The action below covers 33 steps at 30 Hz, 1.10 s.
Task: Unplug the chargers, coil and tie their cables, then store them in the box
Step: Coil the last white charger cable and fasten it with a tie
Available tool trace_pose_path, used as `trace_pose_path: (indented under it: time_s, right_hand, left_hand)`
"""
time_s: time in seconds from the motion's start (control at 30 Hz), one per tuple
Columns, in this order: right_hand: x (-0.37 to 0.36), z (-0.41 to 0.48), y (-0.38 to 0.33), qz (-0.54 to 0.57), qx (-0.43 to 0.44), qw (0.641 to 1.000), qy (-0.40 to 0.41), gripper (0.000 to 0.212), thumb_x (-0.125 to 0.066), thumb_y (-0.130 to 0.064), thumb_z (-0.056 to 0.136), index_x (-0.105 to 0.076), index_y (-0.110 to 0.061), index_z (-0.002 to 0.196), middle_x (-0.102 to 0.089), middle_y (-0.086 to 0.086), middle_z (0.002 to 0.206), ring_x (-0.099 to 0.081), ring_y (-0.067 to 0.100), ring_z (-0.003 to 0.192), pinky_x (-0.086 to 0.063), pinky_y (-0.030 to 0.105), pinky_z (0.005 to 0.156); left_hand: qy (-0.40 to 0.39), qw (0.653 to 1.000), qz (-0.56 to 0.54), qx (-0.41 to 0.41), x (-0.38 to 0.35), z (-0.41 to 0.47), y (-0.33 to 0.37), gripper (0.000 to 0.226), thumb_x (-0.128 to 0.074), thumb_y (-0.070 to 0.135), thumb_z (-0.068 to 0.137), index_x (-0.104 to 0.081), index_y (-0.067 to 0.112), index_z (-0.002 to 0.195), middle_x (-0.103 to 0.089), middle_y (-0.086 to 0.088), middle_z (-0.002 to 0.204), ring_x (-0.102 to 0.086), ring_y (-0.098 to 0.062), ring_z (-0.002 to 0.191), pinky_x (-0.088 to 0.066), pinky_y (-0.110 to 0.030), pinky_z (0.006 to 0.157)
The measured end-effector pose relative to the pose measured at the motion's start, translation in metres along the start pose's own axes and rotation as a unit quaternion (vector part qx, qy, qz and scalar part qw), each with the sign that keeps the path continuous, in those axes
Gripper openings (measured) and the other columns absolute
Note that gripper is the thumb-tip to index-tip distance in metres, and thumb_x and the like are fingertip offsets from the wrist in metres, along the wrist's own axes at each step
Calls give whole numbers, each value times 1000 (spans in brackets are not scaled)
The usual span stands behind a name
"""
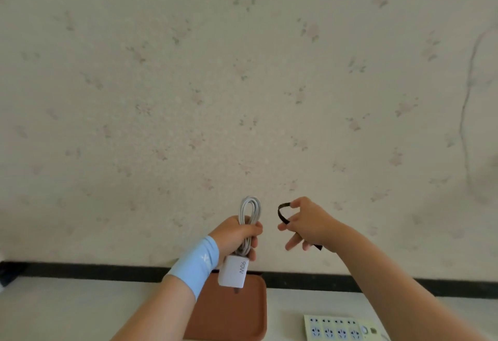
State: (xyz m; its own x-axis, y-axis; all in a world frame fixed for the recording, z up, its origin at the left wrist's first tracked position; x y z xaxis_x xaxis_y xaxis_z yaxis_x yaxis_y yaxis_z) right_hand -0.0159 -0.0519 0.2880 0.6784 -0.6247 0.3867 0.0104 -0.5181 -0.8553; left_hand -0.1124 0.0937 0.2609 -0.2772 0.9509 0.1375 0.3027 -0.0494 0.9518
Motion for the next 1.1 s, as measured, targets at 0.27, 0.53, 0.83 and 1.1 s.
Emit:
trace_pose_path:
  time_s: [0.27,0.53,0.83,1.1]
  right_hand:
    - [4,-1,-14,19,78,997,6,25,-48,5,98,-66,-6,112,-77,10,89,-71,22,71,-63,35,67]
    - [19,-1,-6,103,0,994,40,15,-41,-18,96,-48,-14,83,-43,3,68,-28,12,47,-23,24,44]
    - [3,-4,-23,24,90,990,111,45,-74,-50,84,-44,-19,96,-52,1,85,-46,13,63,-39,27,51]
    - [5,-3,-37,43,151,977,145,24,-62,-18,91,-39,-20,92,-42,-1,80,-39,14,60,-34,23,50]
  left_hand:
    - [-26,999,9,-21,-24,7,22,8,-61,15,92,-62,8,90,-60,-8,65,-61,-26,54,-53,-32,58]
    - [-78,996,3,-50,-43,8,35,5,-58,15,93,-60,11,91,-57,-5,63,-60,-26,55,-52,-35,65]
    - [-35,970,236,-42,-60,3,36,12,-48,14,95,-52,19,85,-62,-6,69,-58,-20,51,-53,-33,64]
    - [36,960,264,-90,-43,5,46,13,-64,28,84,-59,19,93,-67,-1,71,-63,-17,62,-58,-34,70]
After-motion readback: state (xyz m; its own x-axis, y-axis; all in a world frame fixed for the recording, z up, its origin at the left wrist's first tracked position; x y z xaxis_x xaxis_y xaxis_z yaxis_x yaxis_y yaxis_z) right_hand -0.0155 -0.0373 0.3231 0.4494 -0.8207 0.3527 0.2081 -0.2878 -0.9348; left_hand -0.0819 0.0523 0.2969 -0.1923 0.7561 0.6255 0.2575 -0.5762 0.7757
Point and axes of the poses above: each hand's wrist, its own z-axis towards the middle knuckle, its own x-axis out of the back of the hand, y = z × x, the point moved 8 cm from there along z, towards the middle knuckle
